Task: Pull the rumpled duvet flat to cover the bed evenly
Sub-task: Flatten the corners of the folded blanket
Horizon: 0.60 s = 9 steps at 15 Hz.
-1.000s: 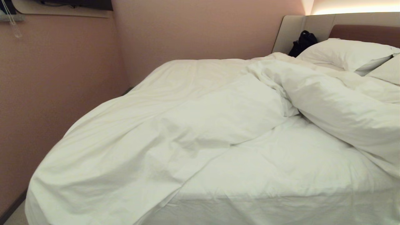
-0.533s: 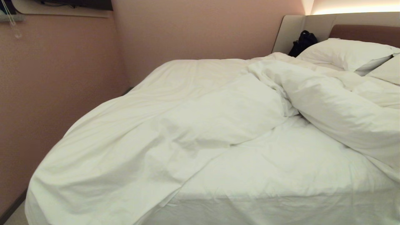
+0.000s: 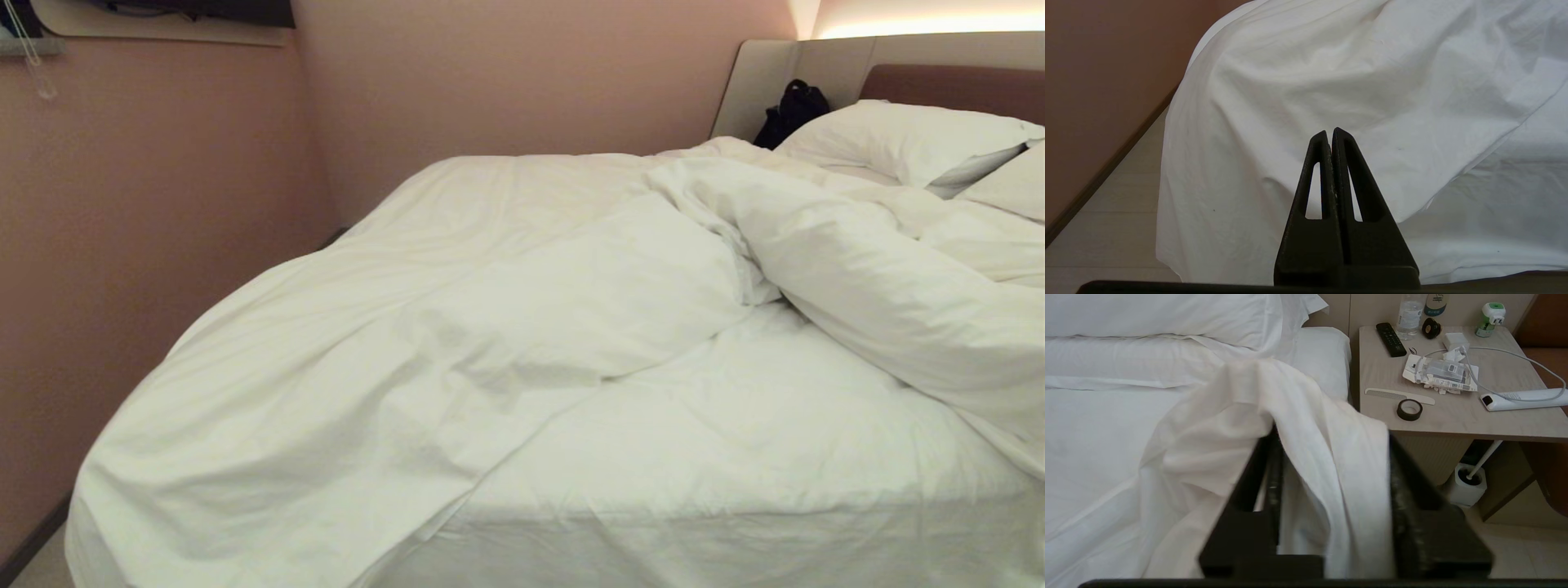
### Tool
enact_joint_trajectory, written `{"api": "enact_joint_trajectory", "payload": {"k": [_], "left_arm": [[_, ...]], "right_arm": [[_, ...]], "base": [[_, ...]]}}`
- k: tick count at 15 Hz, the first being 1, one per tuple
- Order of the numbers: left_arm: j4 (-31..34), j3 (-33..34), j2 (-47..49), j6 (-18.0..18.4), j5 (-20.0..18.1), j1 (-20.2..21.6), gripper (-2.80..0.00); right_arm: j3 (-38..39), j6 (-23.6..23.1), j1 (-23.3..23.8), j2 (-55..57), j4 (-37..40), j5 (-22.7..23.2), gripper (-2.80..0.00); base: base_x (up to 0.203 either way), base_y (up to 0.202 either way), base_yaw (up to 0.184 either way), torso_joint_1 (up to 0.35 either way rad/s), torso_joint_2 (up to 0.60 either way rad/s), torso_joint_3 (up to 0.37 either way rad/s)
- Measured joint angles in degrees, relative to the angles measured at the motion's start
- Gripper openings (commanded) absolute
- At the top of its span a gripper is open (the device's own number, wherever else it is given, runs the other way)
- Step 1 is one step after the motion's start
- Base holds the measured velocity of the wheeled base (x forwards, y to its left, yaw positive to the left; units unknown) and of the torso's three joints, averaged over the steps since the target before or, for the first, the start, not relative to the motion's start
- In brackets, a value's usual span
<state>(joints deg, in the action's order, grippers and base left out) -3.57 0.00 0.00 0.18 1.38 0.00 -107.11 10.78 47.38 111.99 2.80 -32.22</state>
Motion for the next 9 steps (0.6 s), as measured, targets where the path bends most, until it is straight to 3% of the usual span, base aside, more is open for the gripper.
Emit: {"api": "enact_joint_trajectory", "payload": {"k": [4, 9], "left_arm": [[0.02, 0.00, 0.00, 0.00, 0.00, 0.00, -2.80], [0.02, 0.00, 0.00, 0.00, -0.01, 0.00, -2.80]], "right_arm": [[0.37, 2.03, -2.56, -1.99, 2.69, 1.95, 0.00], [0.63, 8.00, -7.57, -11.11, 11.65, 9.79, 0.00]], "base": [[0.000, 0.000, 0.000, 0.000, 0.00, 0.000], [0.000, 0.000, 0.000, 0.000, 0.00, 0.000]]}}
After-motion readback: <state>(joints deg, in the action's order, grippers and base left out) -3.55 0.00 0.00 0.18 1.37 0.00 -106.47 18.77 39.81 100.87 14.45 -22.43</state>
